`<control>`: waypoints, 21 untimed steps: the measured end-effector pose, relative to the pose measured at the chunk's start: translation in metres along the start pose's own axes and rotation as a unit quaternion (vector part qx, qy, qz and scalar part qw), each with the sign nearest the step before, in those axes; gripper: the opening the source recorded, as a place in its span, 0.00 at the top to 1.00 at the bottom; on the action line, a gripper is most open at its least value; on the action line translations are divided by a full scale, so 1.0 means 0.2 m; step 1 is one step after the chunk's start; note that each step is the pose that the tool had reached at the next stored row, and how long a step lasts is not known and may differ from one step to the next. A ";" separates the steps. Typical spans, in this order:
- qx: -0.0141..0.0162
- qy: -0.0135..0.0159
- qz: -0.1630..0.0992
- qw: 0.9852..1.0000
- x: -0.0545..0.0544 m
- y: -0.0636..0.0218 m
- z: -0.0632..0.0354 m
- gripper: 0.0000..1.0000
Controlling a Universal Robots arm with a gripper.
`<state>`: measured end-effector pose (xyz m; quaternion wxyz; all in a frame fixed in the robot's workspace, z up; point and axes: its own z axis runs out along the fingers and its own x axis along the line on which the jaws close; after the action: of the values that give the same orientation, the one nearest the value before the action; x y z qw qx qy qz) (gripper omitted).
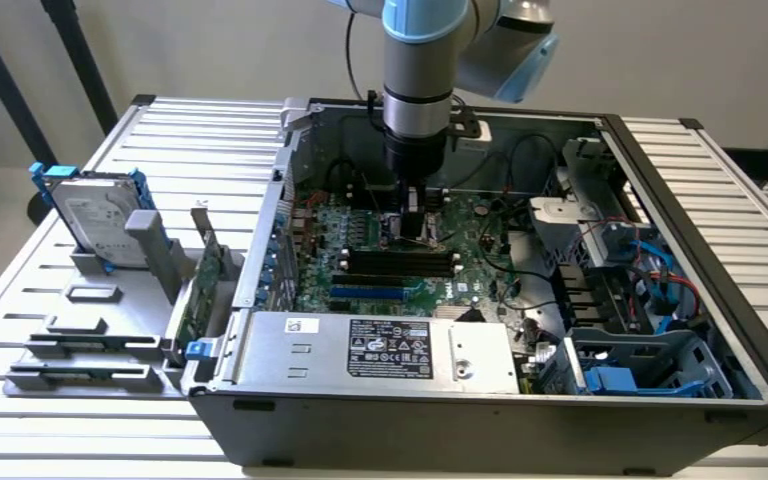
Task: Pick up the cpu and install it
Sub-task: 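Place the cpu into insertion slot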
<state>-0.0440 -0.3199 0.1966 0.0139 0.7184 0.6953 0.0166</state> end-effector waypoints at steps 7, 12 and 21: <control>0.000 0.000 0.000 1.000 0.00 0.003 -0.073 0.38; 0.000 0.000 0.000 1.000 0.00 -0.013 -0.131 0.38; 0.000 0.001 0.000 1.000 -0.02 -0.135 -0.170 0.71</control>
<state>-0.0726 -0.3231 0.2295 0.0129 0.7184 0.6953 0.0173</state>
